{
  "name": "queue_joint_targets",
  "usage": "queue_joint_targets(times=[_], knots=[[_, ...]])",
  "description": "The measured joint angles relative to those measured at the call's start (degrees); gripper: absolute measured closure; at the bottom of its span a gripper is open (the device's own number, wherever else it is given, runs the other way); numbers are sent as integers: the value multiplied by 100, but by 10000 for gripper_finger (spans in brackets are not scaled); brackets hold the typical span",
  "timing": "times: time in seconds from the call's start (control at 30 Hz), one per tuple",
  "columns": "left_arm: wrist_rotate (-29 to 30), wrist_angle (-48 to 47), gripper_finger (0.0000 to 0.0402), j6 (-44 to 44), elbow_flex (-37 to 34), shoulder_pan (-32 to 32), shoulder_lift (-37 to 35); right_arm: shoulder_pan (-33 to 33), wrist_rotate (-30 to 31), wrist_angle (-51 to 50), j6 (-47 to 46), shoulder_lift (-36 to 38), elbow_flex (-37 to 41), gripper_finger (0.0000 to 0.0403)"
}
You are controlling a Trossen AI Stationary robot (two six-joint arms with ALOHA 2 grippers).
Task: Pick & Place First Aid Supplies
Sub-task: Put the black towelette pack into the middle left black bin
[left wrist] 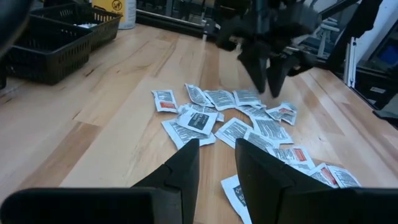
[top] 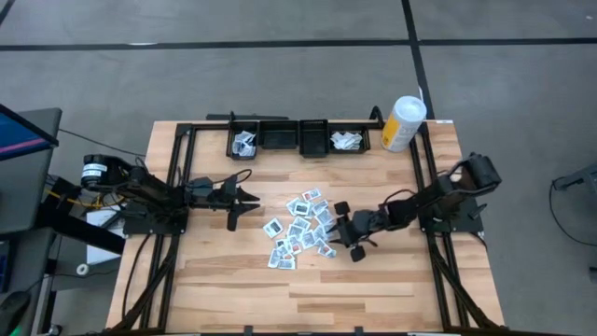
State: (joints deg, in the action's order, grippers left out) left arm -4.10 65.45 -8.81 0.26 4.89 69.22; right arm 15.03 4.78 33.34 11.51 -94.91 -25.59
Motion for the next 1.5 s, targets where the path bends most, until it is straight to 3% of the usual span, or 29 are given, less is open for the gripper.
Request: queue_joint_targets(times=[0.23, 0.47, 1.1, 1.23, 1.43, 1.5], knots=[[1, 0, 298, 39, 2, 0, 2, 36, 327, -34, 381, -492, -376, 274], [0, -4, 298, 90, 2, -1, 19, 33, 595, -306, 496, -275, -408, 274], [0, -4, 298, 104, 2, -1, 19, 18, 613, -786, -46, -285, -410, 277], [0, -4, 298, 104, 2, -1, 20, -11, 690, -884, -341, -281, -415, 303], [0, -4, 298, 104, 2, -2, 21, 0, 720, -928, -264, -278, -415, 386], [0, -4, 298, 104, 2, 0, 21, 0, 724, -910, -177, -278, -412, 394]])
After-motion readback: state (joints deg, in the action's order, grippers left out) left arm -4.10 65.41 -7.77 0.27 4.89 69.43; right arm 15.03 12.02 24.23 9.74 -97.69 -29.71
